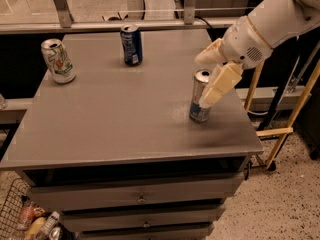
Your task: Pick redbull can
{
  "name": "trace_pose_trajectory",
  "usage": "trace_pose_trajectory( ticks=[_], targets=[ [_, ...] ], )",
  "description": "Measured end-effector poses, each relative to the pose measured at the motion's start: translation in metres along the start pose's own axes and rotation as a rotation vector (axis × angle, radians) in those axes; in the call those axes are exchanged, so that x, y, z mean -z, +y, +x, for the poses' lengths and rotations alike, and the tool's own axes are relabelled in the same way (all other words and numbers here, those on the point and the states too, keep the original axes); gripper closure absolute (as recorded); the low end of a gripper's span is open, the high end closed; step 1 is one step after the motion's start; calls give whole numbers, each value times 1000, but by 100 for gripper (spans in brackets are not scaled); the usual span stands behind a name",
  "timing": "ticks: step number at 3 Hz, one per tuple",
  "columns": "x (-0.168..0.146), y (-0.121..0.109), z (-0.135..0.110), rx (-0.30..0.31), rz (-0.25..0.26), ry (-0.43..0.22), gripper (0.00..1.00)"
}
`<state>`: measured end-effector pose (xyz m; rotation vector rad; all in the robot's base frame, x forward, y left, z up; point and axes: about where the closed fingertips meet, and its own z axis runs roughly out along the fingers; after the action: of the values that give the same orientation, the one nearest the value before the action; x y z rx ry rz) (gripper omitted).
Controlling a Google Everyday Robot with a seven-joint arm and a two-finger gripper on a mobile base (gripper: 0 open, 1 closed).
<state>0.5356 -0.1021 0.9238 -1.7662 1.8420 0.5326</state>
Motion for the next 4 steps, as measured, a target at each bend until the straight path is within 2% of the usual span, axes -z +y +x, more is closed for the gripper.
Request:
trace_pose_trajectory(
  ticks=[2,3,4],
  targets=[
    [1,3,3,15,-14,16,64],
    [17,6,-13,67,8,16,88],
    [37,11,-31,126,41,15,100]
  ],
)
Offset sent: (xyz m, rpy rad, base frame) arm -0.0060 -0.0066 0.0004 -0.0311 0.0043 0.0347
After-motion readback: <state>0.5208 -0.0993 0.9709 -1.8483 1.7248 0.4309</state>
